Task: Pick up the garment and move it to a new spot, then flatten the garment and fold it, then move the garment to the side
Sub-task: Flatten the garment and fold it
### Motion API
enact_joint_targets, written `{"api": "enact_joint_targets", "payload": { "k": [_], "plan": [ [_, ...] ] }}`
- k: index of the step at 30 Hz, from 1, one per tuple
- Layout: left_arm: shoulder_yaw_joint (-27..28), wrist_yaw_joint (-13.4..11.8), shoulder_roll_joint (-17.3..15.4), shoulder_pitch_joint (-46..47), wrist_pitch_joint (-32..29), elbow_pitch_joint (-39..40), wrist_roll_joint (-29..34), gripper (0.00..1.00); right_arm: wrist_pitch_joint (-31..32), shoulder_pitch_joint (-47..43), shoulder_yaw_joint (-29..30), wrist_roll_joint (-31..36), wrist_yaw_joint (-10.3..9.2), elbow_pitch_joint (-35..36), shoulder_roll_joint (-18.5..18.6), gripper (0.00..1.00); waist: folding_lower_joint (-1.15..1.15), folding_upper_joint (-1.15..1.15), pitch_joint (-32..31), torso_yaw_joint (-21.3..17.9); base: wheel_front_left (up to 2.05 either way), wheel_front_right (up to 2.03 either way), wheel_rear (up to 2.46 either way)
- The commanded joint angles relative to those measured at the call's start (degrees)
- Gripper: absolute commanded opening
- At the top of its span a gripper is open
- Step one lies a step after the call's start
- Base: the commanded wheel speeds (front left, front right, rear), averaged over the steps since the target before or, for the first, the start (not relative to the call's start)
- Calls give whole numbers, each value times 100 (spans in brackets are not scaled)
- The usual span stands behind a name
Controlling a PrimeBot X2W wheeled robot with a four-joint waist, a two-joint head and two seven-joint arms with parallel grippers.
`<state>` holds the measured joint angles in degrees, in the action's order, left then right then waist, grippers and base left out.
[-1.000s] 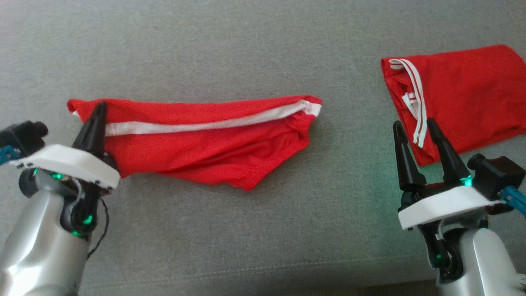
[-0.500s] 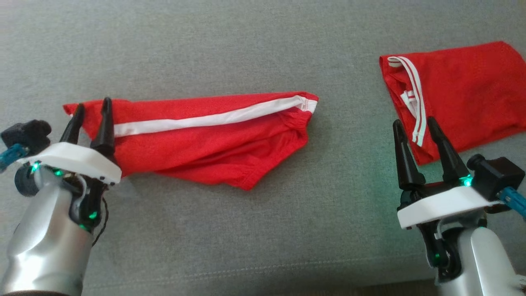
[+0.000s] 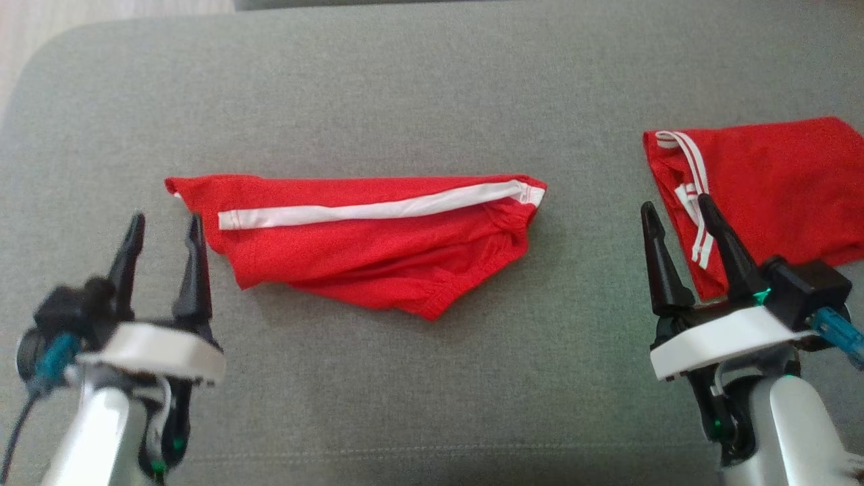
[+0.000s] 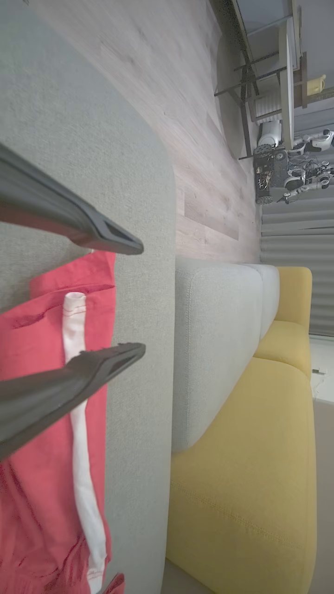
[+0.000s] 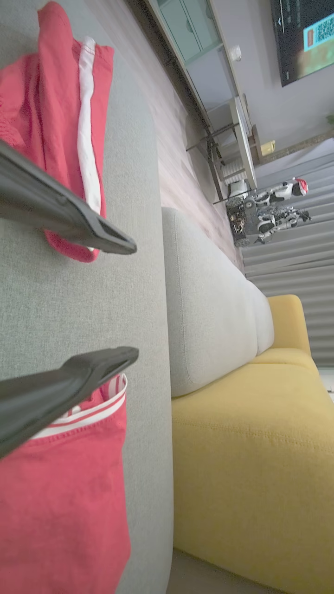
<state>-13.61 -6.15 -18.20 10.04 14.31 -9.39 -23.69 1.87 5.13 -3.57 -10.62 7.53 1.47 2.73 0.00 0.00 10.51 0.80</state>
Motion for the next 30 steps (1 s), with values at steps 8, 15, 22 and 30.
{"api": "enact_joint_targets", "payload": {
  "k": [8, 15, 22, 30],
  "plan": [
    [120, -204, -248, -623, -58, 860, 200, 100, 102, -147, -76, 70, -4, 303, 15, 100, 0, 0, -272, 112, 0, 0, 0],
    [46, -269, -281, -790, -202, 1041, 211, 100, 130, -277, -14, 38, -4, 352, 15, 100, 0, 0, -349, 75, 0, 0, 0],
    [11, -308, -295, -829, -298, 1141, 187, 100, 137, -302, -9, 1, -4, 379, 15, 100, 0, 0, -353, 49, 0, 0, 0],
    [-5, -264, -339, -742, -354, 1131, 134, 100, 136, -285, -12, -34, -4, 400, 15, 100, 0, 0, -271, 38, 0, 0, 0]
  ]
}}
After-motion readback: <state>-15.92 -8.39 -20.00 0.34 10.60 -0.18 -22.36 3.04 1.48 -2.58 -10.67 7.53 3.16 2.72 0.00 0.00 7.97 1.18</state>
